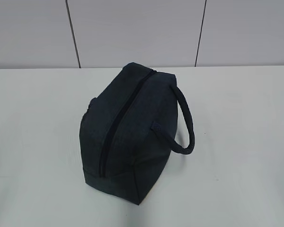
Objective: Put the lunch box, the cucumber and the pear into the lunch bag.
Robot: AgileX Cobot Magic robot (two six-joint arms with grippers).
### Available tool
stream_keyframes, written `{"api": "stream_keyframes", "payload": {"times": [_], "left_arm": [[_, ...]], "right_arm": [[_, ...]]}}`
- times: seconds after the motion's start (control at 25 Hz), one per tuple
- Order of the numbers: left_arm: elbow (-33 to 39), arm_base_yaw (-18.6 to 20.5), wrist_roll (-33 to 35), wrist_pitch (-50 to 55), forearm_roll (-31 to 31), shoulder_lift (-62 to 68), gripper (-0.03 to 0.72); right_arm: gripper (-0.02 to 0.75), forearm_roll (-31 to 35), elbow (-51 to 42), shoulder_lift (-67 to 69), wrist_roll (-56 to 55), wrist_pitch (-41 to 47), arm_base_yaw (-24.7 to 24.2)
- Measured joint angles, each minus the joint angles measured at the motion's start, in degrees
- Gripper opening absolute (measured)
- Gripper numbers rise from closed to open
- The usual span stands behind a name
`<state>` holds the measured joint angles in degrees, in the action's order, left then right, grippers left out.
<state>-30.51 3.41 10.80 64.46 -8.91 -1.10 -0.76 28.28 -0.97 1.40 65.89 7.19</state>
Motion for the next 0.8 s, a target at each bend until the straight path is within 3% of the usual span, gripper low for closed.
{"api": "stream_keyframes", "payload": {"times": [0.8], "left_arm": [[0.0,0.9,0.0,0.0,0.0,0.0,0.465]], "right_arm": [[0.457,-0.3,0.0,0.0,0.0,0.0,-3.2]]}}
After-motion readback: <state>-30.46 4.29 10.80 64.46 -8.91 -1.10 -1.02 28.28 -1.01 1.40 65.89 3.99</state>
